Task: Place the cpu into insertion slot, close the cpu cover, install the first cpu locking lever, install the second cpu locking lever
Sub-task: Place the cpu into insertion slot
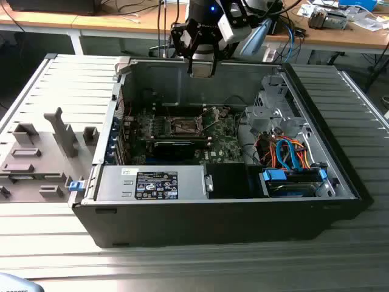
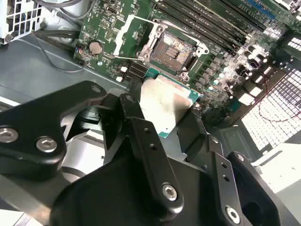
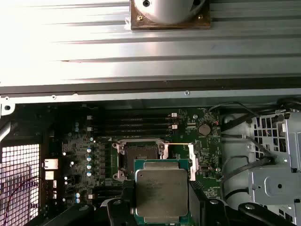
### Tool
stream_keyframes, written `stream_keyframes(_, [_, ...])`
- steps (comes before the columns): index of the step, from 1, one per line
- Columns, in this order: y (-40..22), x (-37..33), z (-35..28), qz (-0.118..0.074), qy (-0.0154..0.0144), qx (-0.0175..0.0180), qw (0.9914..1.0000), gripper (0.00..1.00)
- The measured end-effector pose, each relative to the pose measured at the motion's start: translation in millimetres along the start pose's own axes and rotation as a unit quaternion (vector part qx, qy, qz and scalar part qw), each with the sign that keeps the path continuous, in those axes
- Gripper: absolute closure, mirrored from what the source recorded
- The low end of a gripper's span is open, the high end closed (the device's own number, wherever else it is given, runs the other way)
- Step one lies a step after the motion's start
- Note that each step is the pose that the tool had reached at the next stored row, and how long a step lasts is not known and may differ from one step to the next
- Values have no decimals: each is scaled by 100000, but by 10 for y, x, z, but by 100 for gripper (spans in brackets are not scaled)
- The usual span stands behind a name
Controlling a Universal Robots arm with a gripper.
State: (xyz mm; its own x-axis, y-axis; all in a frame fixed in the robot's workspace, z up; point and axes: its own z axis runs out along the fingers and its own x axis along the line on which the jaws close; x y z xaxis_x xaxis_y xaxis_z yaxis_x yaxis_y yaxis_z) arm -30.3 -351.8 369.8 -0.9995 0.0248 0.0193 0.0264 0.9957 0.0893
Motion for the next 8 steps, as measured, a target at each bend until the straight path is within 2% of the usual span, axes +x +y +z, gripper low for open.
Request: stream_keyframes(8, [-1,8,14,2,1,2,100000,45])
